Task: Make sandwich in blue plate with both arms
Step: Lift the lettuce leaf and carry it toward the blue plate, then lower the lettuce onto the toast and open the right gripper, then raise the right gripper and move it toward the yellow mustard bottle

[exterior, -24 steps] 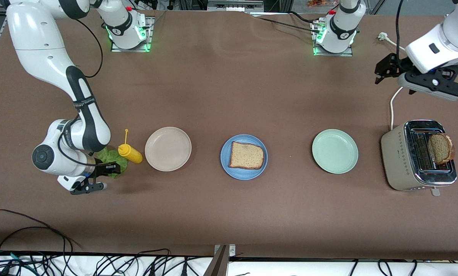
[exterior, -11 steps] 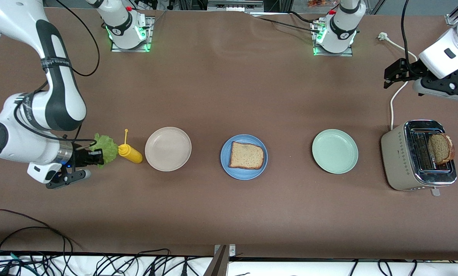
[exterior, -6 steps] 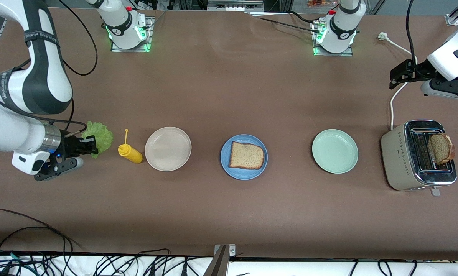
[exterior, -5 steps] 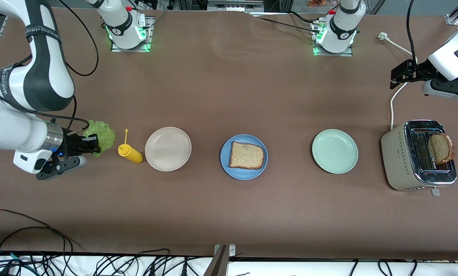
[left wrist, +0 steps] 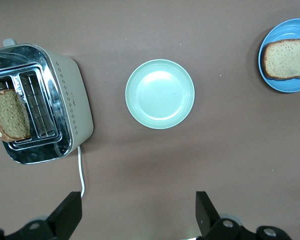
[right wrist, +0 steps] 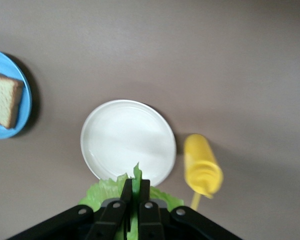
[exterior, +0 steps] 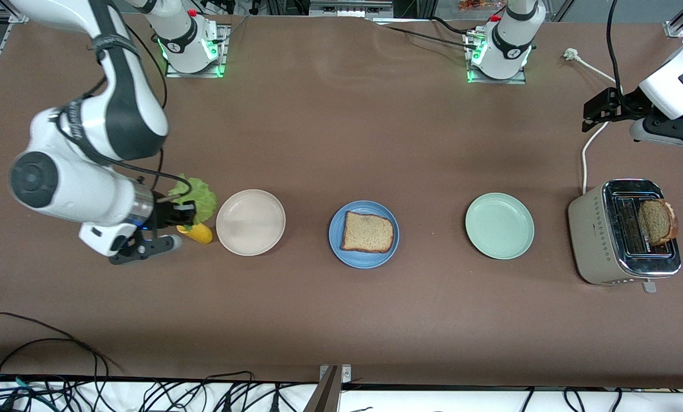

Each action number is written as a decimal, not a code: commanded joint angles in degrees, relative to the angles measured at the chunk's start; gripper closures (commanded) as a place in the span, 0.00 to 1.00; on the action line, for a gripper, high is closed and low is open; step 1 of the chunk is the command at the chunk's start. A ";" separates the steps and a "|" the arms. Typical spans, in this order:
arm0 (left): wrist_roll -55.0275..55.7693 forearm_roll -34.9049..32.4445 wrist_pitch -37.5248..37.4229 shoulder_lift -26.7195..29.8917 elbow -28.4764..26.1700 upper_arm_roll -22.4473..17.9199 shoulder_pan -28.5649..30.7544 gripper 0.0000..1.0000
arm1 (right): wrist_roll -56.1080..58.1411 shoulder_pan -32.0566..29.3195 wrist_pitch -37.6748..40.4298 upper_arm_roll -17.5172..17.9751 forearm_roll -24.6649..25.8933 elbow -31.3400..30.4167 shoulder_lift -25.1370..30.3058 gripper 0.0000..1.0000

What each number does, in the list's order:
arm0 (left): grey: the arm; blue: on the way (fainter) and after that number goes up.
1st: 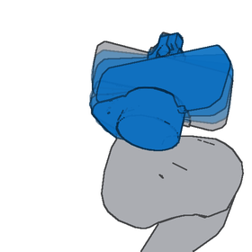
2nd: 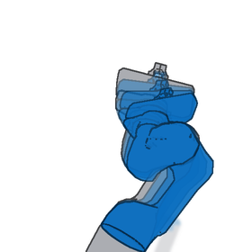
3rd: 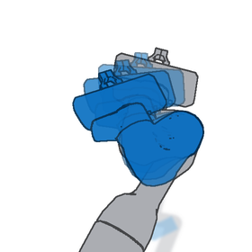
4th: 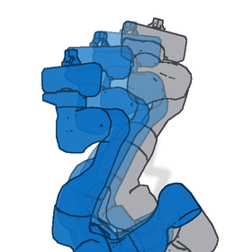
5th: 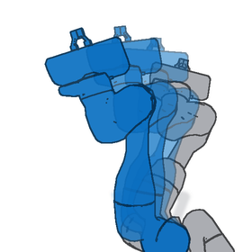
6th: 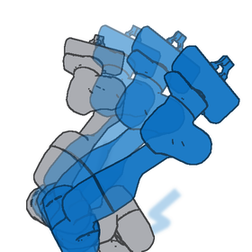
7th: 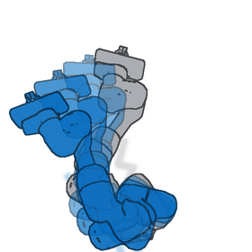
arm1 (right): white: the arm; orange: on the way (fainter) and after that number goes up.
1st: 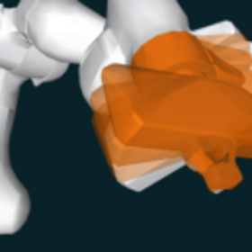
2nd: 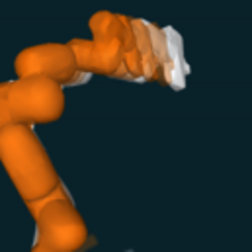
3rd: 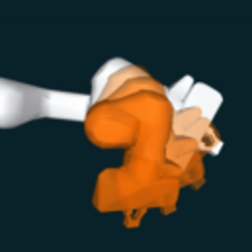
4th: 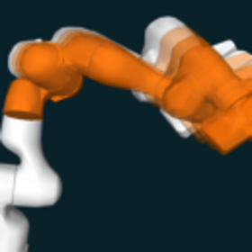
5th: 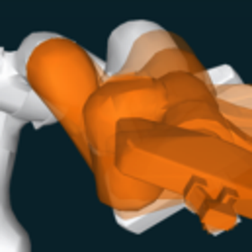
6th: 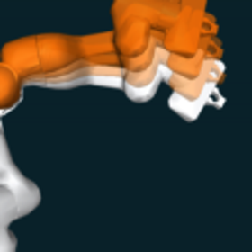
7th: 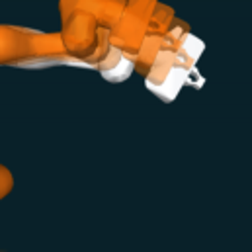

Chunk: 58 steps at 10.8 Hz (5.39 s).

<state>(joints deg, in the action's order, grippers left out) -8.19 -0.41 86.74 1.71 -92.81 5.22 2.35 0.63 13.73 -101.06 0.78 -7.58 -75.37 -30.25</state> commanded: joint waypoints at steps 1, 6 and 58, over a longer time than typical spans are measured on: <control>0.46 0.67 -1.23 -0.39 1.41 0.05 0.29 0.00 | -13.50 7.24 0.26 -1.13 -0.77 12.23 -10.41 1.00; 0.54 0.67 -1.31 -0.39 1.50 0.14 0.29 0.00 | -29.50 16.13 -6.84 -1.84 -0.77 17.45 -20.00 1.00; -0.60 0.23 -4.39 -3.37 2.98 -0.12 5.48 0.00 | 66.47 -8.79 -1.68 -5.96 -12.63 -10.58 6.61 0.00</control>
<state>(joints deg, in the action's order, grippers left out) -8.20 -0.42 83.15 0.99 -92.63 4.80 6.21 57.61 8.85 -102.82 -6.52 -16.43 -81.15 -26.74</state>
